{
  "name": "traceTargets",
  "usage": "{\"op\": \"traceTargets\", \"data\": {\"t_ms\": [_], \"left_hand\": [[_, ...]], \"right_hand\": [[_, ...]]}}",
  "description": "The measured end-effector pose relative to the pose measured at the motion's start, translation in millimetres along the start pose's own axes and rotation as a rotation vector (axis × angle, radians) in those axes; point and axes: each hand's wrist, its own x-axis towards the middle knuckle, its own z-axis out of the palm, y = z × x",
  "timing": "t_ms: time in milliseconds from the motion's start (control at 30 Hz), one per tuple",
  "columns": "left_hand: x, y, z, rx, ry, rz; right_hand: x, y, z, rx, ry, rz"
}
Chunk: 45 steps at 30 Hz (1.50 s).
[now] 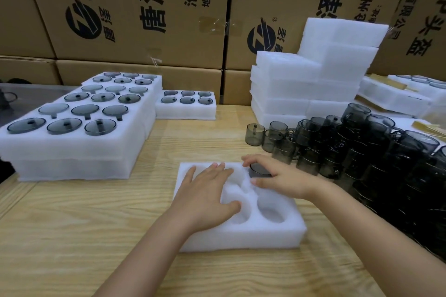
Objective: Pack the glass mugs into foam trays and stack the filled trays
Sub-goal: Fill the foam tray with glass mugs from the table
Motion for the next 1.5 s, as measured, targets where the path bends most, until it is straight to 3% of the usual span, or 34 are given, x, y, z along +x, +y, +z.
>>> {"op": "traceTargets", "data": {"t_ms": [67, 167, 300, 400, 667, 800, 900, 967, 1033, 1100, 1200, 1367, 1500], "left_hand": [[6.4, 12.9, -5.5, -0.046, 0.022, 0.007], [26.0, 44.9, -5.1, -0.015, 0.092, 0.097], [37.5, 62.2, 16.3, 0.062, -0.084, 0.077], [39.1, 59.9, 25.0, 0.128, -0.099, 0.063], [35.9, 62.9, 26.8, 0.163, -0.068, 0.061], [17.5, 52.0, 20.3, 0.119, 0.094, 0.067], [-0.9, 17.3, 0.7, -0.001, 0.429, 0.048], [-8.5, -12.6, -12.8, -0.225, 0.684, -0.015], [-14.0, -40.9, -14.0, -0.686, 0.788, -0.107], [-14.5, -60.2, -2.5, -1.066, 0.785, -0.171], [-10.0, -73.3, 14.1, -1.280, 0.669, -0.236], [-8.8, -72.4, 23.4, -1.117, 0.402, -0.075], [-8.8, -73.5, 27.1, -1.059, 0.417, -0.114]], "right_hand": [[5.2, -1.2, -0.8, 0.270, 0.179, 0.049], [22.0, 2.9, -4.6, 0.187, 0.523, 0.133], [34.6, 12.7, 9.1, -0.101, 0.365, 0.391], [38.1, 16.5, 14.3, -0.233, 0.329, 0.408], [38.8, 21.3, 17.5, -0.281, 0.390, 0.425], [34.2, 19.4, 18.9, -0.394, 0.518, 0.445], [28.8, 12.6, 15.1, -0.469, 0.655, 0.369], [27.1, 8.0, 0.4, -0.450, 0.819, 0.321], [27.6, 8.5, -24.9, -0.418, 0.961, 0.351], [27.5, 15.5, -51.1, -0.422, 0.933, 0.473], [25.5, 33.7, -74.6, -0.445, 0.746, 0.625], [30.6, 49.3, -79.5, -0.412, 0.716, 0.570], [34.1, 54.0, -78.5, -0.438, 0.747, 0.610]]}}
